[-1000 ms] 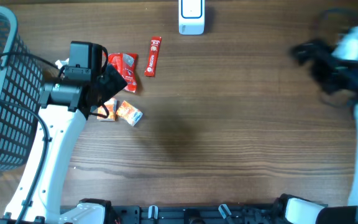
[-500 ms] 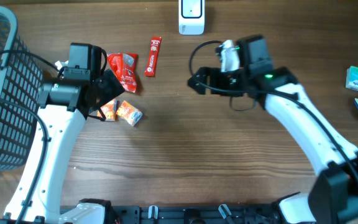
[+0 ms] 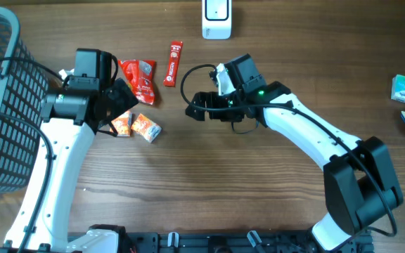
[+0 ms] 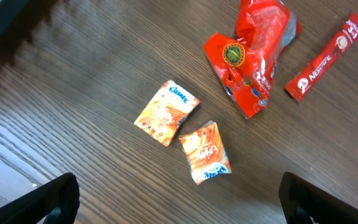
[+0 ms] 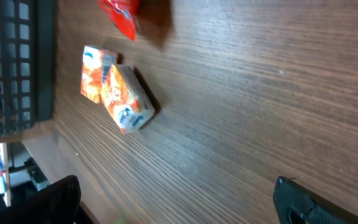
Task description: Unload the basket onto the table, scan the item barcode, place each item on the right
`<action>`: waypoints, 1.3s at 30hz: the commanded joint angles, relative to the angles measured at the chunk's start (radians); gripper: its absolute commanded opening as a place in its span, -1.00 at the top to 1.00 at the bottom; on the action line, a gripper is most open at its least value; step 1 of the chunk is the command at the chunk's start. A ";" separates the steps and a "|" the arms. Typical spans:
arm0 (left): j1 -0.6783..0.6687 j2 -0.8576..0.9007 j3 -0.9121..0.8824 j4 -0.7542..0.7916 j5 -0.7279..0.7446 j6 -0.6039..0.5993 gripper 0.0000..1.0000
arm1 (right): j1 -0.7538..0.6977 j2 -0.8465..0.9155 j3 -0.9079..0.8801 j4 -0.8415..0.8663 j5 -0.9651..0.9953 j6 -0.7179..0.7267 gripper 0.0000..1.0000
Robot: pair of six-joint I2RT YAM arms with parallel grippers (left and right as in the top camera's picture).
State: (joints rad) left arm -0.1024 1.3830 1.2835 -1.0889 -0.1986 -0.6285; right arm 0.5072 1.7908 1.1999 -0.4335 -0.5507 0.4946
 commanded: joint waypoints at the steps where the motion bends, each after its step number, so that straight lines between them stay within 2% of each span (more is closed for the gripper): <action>1: 0.008 0.043 0.002 0.019 0.039 0.017 -1.00 | -0.003 0.014 0.002 0.023 -0.028 0.006 -0.99; 8: 0.008 0.186 -0.007 0.182 0.213 0.215 -1.00 | -0.003 0.014 0.002 0.025 -0.027 0.006 -1.00; 20: 0.009 0.409 -0.007 0.546 0.141 0.225 -1.00 | -0.002 0.014 0.002 0.017 -0.027 0.005 -1.00; 27: 0.009 0.496 -0.007 0.621 0.141 0.241 -0.99 | -0.003 0.014 0.002 0.004 0.007 0.002 -0.99; 29: 0.009 0.509 -0.007 0.624 0.141 0.240 -0.83 | -0.002 0.014 0.002 0.003 0.011 0.002 -0.99; 31: 0.009 0.519 -0.007 0.628 0.141 0.241 -0.54 | -0.003 0.014 0.002 0.003 0.012 0.003 -0.99; 32: 0.009 0.525 -0.007 0.633 0.141 0.241 -0.48 | -0.003 0.014 0.002 0.003 0.012 0.003 -0.99; 36: 0.009 0.552 -0.007 0.668 0.139 0.262 -0.46 | -0.003 0.014 0.002 0.003 0.011 0.003 -0.99; 38: 0.009 0.564 -0.007 0.682 0.126 0.265 -0.52 | -0.002 0.014 0.002 0.002 0.011 0.003 -1.00; 39: 0.009 0.571 -0.007 0.689 0.117 0.283 -0.61 | -0.002 0.014 0.002 -0.001 0.011 0.003 -0.99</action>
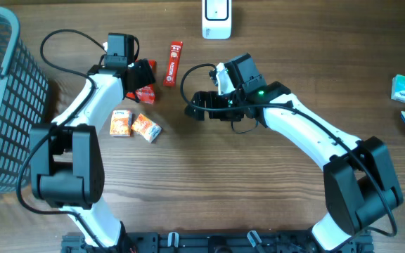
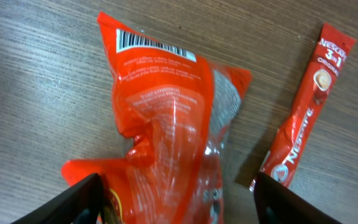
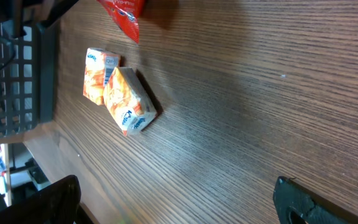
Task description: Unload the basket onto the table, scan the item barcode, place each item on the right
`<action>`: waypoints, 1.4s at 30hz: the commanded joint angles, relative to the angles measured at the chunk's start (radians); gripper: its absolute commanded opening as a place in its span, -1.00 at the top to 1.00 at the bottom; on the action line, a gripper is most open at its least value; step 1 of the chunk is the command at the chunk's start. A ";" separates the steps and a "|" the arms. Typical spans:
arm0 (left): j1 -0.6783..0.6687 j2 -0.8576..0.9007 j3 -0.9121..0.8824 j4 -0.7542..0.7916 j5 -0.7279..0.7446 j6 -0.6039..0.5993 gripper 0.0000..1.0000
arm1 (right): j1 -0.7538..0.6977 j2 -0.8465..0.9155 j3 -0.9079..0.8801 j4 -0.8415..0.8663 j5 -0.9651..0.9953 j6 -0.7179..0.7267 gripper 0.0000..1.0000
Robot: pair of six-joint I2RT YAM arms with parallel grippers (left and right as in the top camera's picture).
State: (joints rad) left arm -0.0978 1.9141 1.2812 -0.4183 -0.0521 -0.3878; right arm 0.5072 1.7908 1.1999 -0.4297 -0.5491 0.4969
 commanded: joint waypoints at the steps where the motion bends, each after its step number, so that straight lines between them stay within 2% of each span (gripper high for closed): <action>1: 0.005 0.046 -0.005 0.024 -0.037 0.068 -0.68 | -0.002 0.014 0.002 -0.006 0.010 0.000 -0.99; 7: 0.005 0.071 -0.005 0.039 -0.073 0.150 -0.71 | -0.002 0.014 0.002 -0.008 0.029 0.000 -0.99; 8: 0.005 0.071 -0.005 0.042 -0.073 0.150 -0.63 | -0.002 0.014 0.002 -0.008 0.033 0.000 -1.00; 11: 0.005 0.071 -0.005 0.045 -0.072 0.149 -0.25 | -0.002 0.014 0.002 -0.005 0.032 0.000 -0.99; 13: 0.005 0.071 -0.005 0.044 -0.072 0.149 0.12 | -0.003 0.014 0.002 -0.004 0.033 0.000 -0.99; 15: 0.005 0.070 -0.005 0.044 -0.072 0.149 0.33 | -0.002 0.014 0.002 -0.005 0.037 0.000 -0.99; 18: 0.005 0.066 -0.005 0.044 -0.073 0.149 0.86 | -0.002 0.014 0.002 -0.007 0.036 0.000 -0.99; 19: 0.005 0.061 -0.005 0.041 -0.072 0.145 0.92 | -0.002 0.014 0.002 -0.008 0.036 0.000 -1.00; 24: 0.004 -0.026 -0.005 -0.006 -0.013 0.133 0.92 | -0.003 0.014 0.002 -0.009 0.044 0.001 -1.00; 32: 0.003 -0.238 -0.005 -0.163 0.266 0.057 0.90 | -0.029 0.014 0.002 -0.010 0.080 0.003 -0.99; 36: 0.003 -0.252 -0.005 -0.267 0.428 -0.006 0.92 | -0.074 0.014 0.002 -0.036 0.081 0.014 -1.00; 38: -0.010 -0.236 -0.005 -0.368 0.444 -0.067 0.92 | -0.123 0.014 0.002 -0.063 0.077 0.039 -0.99; 42: -0.070 -0.207 -0.006 -0.432 0.445 -0.069 0.92 | -0.217 0.014 0.002 -0.112 0.060 0.067 -0.99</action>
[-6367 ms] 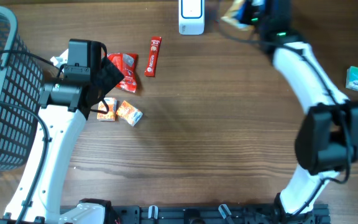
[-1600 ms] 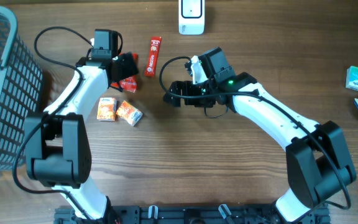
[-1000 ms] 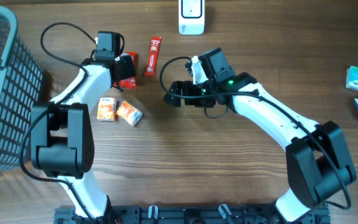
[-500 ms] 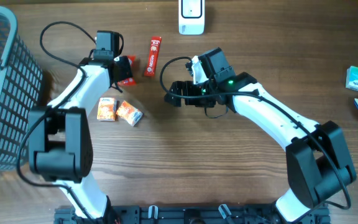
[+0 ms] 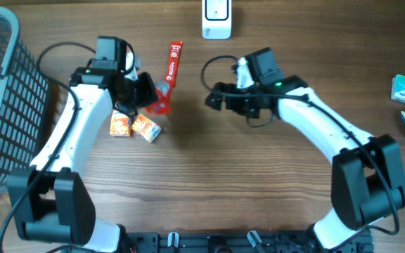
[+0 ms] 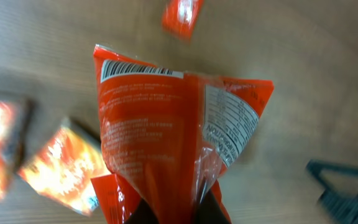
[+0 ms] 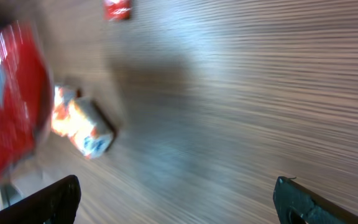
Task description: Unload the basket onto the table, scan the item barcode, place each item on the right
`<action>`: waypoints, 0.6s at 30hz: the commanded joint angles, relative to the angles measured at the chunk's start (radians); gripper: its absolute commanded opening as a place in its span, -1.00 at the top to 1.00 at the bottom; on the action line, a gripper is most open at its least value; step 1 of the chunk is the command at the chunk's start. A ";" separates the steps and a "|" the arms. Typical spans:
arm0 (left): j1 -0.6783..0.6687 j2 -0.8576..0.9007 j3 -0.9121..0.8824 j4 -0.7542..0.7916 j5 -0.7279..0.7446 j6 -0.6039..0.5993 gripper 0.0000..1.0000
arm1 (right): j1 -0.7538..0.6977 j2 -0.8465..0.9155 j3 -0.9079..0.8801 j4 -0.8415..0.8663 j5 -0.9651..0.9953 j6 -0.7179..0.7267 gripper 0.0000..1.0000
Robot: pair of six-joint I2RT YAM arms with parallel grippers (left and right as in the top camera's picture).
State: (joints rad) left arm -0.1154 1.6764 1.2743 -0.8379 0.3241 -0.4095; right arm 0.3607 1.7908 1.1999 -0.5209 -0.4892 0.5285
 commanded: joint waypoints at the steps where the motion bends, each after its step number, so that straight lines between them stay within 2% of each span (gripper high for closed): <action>1: -0.073 0.040 0.001 -0.011 0.068 -0.048 0.91 | -0.103 0.014 0.002 -0.032 -0.033 0.032 -0.99; 7: -0.211 0.114 0.001 0.076 0.042 -0.048 0.89 | -0.240 0.014 0.002 -0.064 -0.319 -0.138 -0.99; 13: -0.323 0.202 0.001 0.151 0.042 -0.127 0.78 | -0.295 0.014 0.002 -0.151 -0.320 -0.182 -0.99; 14: -0.337 0.208 0.001 0.158 0.042 -0.127 0.58 | -0.296 0.014 0.002 -0.154 -0.320 -0.190 -0.99; 15: -0.346 0.213 0.001 0.163 0.042 -0.127 0.25 | -0.296 0.014 0.002 -0.158 -0.320 -0.193 -1.00; 16: -0.356 0.216 0.001 0.170 0.042 -0.126 -0.21 | -0.296 0.014 0.002 -0.159 -0.320 -0.192 -1.00; 18: -0.365 0.215 0.002 0.183 0.042 -0.122 -0.36 | -0.295 0.014 0.002 -0.162 -0.320 -0.192 -1.00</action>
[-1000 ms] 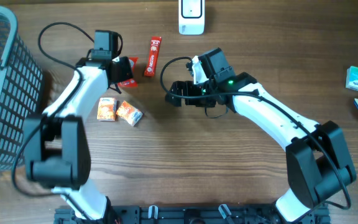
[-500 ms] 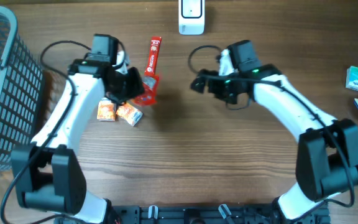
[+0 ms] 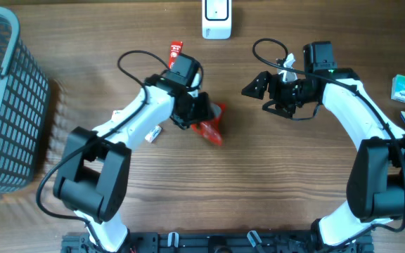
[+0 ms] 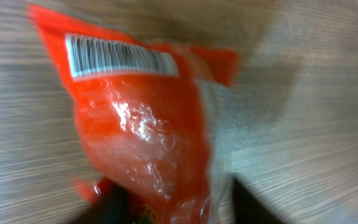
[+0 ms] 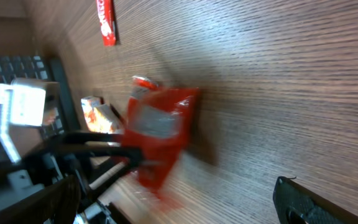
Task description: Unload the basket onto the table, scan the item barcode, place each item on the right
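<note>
The red snack bag [image 3: 212, 129] hangs just over the table's middle, with my left gripper [image 3: 194, 112] shut on its lower end. In the left wrist view the red bag [image 4: 142, 124] fills the frame, its barcode [image 4: 120, 56] facing the camera, and my left gripper [image 4: 179, 208] is blurred around it. The white scanner [image 3: 216, 21] stands at the far edge. My right gripper [image 3: 257, 87] is open and empty to the right of the bag; its wrist view shows the red bag [image 5: 160, 134] ahead of the right gripper [image 5: 179, 205].
A red Nescafe stick [image 3: 175, 48] lies behind the left arm. An orange tissue pack [image 3: 153, 133] peeks out beside that arm. A dark mesh basket [image 3: 5, 98] fills the left edge. A green pack [image 3: 403, 88] and another packet lie at the far right.
My left gripper, still holding the red bag, has moved right from beside the tissue packs to the table's middle. My right gripper has moved right and stays open.
My left gripper was open above the tissue packs and the red bag. Then it stood open around the bag on the table. Then it was shut on the bag, lifted with the barcode showing. Now the bag hangs at the table's middle.
</note>
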`<action>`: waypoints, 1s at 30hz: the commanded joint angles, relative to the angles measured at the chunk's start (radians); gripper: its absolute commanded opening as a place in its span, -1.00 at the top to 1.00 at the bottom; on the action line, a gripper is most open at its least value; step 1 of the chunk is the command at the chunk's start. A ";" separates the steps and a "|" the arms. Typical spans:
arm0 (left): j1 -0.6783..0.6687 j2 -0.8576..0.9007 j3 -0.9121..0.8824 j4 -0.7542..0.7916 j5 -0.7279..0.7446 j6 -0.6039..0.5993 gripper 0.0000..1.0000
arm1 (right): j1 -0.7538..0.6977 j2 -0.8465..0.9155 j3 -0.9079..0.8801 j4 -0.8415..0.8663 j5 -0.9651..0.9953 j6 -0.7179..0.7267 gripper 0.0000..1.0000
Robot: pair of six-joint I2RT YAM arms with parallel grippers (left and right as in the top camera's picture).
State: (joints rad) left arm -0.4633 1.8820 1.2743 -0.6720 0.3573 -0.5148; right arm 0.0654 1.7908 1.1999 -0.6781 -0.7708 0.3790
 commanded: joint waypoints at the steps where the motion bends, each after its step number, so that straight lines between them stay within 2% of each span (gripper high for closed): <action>1: -0.017 0.005 0.003 0.020 0.009 -0.017 -0.44 | 0.000 0.014 0.002 -0.008 -0.039 -0.043 -1.00; 5: 0.018 -0.031 0.044 -0.021 0.013 -0.017 -0.62 | 0.000 0.014 0.002 -0.021 -0.039 -0.043 -0.99; 9: 0.090 -0.115 0.127 -0.113 0.013 -0.013 -0.67 | 0.018 0.014 0.002 -0.032 -0.039 -0.041 -0.99; 13: 0.163 -0.217 0.153 -0.154 0.012 -0.013 -0.81 | 0.058 0.014 0.002 -0.034 -0.037 -0.035 -0.99; 17: 0.242 -0.308 0.153 -0.205 0.000 -0.013 -0.99 | 0.119 0.014 0.002 -0.033 0.050 0.039 -0.99; 21: 0.294 -0.336 0.153 -0.288 -0.166 -0.014 -1.00 | 0.217 0.014 0.002 -0.021 0.138 0.070 -0.99; 24: 0.317 -0.332 0.153 -0.335 -0.265 -0.014 -0.99 | 0.316 0.014 0.002 -0.026 0.300 0.124 -0.99; 27: 0.320 -0.332 0.153 -0.343 -0.342 -0.014 -1.00 | 0.396 0.014 0.002 -0.018 0.383 0.149 -0.99; 30: 0.322 -0.332 0.153 -0.347 -0.493 -0.014 -1.00 | 0.477 0.014 0.002 -0.007 0.457 0.149 -0.99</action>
State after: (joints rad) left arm -0.1474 1.5444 1.4246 -1.0142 0.0727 -0.5297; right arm 0.4778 1.7908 1.1999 -0.6930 -0.4667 0.4950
